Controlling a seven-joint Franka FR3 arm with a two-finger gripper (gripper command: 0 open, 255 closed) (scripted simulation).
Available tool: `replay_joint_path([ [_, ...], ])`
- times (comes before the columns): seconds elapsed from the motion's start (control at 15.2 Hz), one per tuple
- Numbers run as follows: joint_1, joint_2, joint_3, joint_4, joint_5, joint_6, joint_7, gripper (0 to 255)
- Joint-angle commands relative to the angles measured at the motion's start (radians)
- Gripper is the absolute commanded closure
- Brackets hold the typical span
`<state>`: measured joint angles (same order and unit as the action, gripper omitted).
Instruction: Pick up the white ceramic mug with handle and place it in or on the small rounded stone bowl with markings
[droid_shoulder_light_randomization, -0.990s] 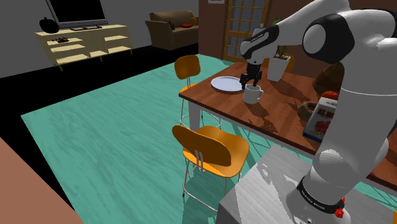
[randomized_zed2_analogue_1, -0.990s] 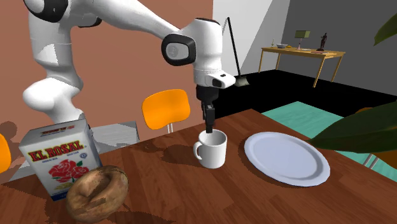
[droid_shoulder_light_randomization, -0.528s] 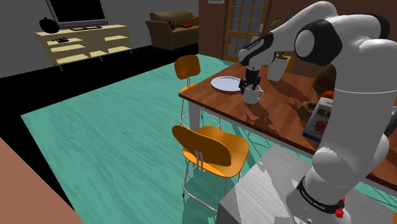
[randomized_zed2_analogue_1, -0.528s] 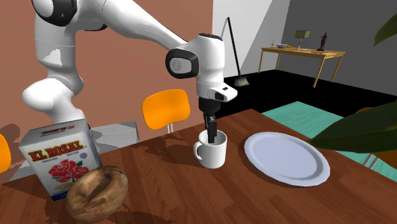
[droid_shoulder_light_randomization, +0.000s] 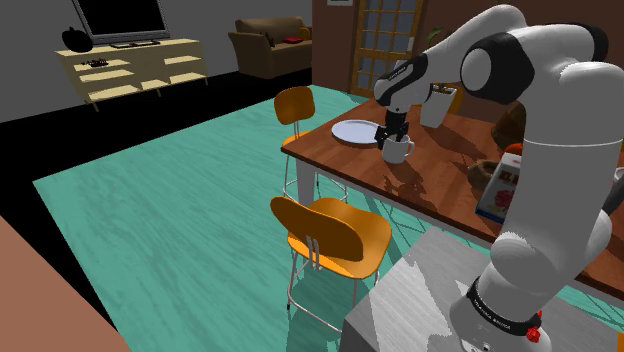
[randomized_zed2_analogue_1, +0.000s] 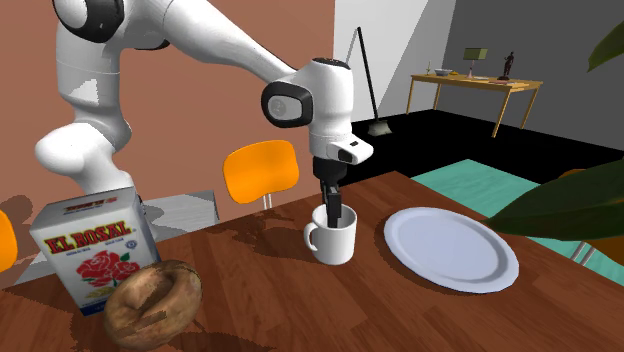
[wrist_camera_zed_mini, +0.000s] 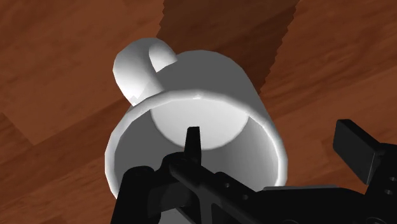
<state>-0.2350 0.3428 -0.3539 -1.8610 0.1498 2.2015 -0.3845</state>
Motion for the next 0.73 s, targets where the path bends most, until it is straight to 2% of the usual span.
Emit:
replay_joint_path([
  [0.0,0.0,0.0,0.0,0.0,0.0,0.0,0.0,0],
  [0.07,0.0,0.0,0.0,0.0,0.0,0.0,0.0,255],
  [0.66,0.0,0.0,0.0,0.0,0.0,0.0,0.0,255],
])
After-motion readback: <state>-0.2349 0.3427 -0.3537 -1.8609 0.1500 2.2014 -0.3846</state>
